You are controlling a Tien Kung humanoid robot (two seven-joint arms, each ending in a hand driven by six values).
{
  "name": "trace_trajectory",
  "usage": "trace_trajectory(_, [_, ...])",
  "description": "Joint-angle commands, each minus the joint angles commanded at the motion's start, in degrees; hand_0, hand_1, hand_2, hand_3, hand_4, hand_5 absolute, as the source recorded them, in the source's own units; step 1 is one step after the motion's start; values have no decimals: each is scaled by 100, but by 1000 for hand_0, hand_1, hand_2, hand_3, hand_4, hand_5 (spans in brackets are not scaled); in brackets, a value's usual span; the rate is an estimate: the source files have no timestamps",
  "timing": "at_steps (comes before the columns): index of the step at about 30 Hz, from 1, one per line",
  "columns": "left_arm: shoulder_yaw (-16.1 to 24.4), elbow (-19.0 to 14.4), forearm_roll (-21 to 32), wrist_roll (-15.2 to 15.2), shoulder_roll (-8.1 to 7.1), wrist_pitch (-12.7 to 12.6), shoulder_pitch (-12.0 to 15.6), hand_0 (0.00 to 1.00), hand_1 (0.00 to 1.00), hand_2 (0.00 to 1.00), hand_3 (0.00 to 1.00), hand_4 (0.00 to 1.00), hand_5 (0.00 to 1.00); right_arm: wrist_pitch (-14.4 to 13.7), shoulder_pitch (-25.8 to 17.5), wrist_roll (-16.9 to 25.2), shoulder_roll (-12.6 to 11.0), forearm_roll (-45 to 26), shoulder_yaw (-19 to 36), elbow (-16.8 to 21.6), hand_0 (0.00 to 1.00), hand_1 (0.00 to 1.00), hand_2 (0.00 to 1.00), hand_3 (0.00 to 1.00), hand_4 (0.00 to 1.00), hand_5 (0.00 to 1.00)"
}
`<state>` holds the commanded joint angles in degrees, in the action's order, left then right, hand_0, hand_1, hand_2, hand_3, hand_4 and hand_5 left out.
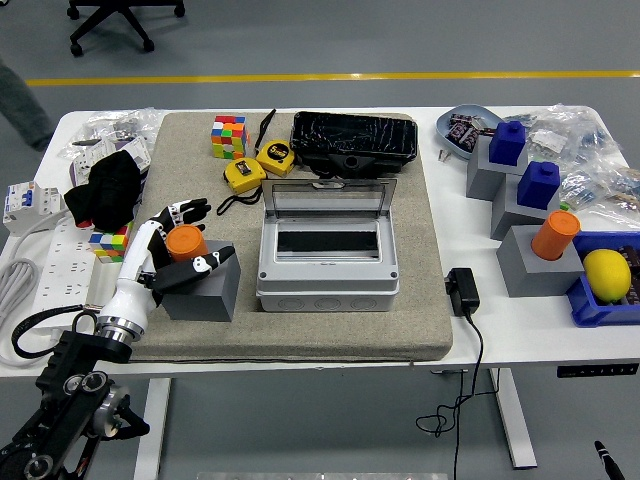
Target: Fetch the battery,place it into the box,close the lid of the box
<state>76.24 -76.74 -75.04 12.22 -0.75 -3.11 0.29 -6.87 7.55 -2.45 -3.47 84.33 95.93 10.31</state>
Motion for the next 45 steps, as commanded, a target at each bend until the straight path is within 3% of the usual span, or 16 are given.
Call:
trace_trajectory(1, [-16, 4, 8, 3, 0, -17, 2, 724, 807, 730, 712, 998, 2, 0, -1, 0, 1, 1, 0, 0, 861, 784, 760, 781, 998, 998])
trace_trajectory(2, [-36, 8, 12, 5, 0, -39, 4, 571, 734, 666, 663, 998, 2, 0, -3, -1, 1, 3, 0, 0, 861, 784, 760, 781, 998, 998])
trace_trajectory(8, [-168, 6, -28, 13, -17, -210, -3, 571, 734, 666, 663, 998, 2, 0, -5, -8, -5, 18, 4, 0, 861, 784, 760, 782, 998, 998])
trace_trajectory(9, [-190, -2, -48, 11, -21, -259, -6, 372, 566, 462, 481, 998, 2, 0, -4, -9, -5, 19, 4, 0, 860, 784, 760, 781, 998, 998])
trace_trajectory(14, [-322, -43, -193, 24, -45, -570, -28, 372, 566, 462, 481, 998, 2, -1, -4, -9, -9, 22, 3, 0, 860, 784, 760, 781, 998, 998])
trace_trajectory(15, [-342, -48, -198, 32, -47, -614, -31, 201, 328, 300, 291, 998, 2, -1, -4, -8, -9, 22, 2, 0, 859, 784, 760, 781, 998, 998])
trace_trajectory(20, [-519, -70, -147, 98, -73, -873, -58, 201, 328, 300, 291, 998, 2, -1, -8, -7, -9, 30, 10, 0, 859, 784, 760, 781, 998, 998])
trace_trajectory(21, [-549, -73, -146, 109, -77, -916, -64, 165, 201, 209, 181, 998, 2, -1, -7, -6, -9, 29, 11, 0, 858, 784, 761, 781, 998, 998])
trace_trajectory(26, [-645, -92, -105, 165, -66, -1159, -100, 165, 201, 209, 181, 998, 2, -3, -2, -3, -8, 24, 9, 0, 858, 784, 761, 781, 998, 998])
trace_trajectory(27, [-680, -93, -82, 178, -71, -1213, -113, 123, 107, 141, 128, 998, 2, -5, 1, -5, -9, 27, 15, 0, 859, 784, 760, 780, 998, 998])
trace_trajectory(28, [-709, -91, -63, 189, -77, -1245, -121, 123, 107, 141, 128, 998, 2, -5, 1, -7, -7, 28, 19, 0, 859, 784, 760, 780, 998, 998])
trace_trajectory(32, [-773, -60, 37, 263, -77, -1316, -132, 123, 107, 141, 128, 998, 2, -9, 0, -9, -6, 28, 27, 0, 859, 784, 760, 780, 998, 998])
trace_trajectory(33, [-779, -56, 66, 284, -76, -1340, -137, 79, 48, 84, 97, 998, 2, -9, 0, -8, -7, 24, 24, 0, 859, 785, 760, 780, 998, 998])
trace_trajectory(38, [-790, -28, 338, 473, -78, -1450, -169, 79, 48, 84, 97, 998, 2, -11, 1, -10, -10, 23, 21, 0, 859, 785, 760, 780, 998, 998])
trace_trajectory(39, [-790, -24, 407, 515, -77, -1476, -175, 65, 9, 51, 77, 998, 2, -12, 2, -9, -10, 25, 23, 0, 859, 784, 761, 780, 998, 998])
trace_trajectory(45, [-803, -23, 642, 616, -83, -1492, -197, 68, 2, 32, 61, 998, 2, -14, 2, -10, -7, 29, 26, 0, 859, 786, 760, 779, 998, 998])
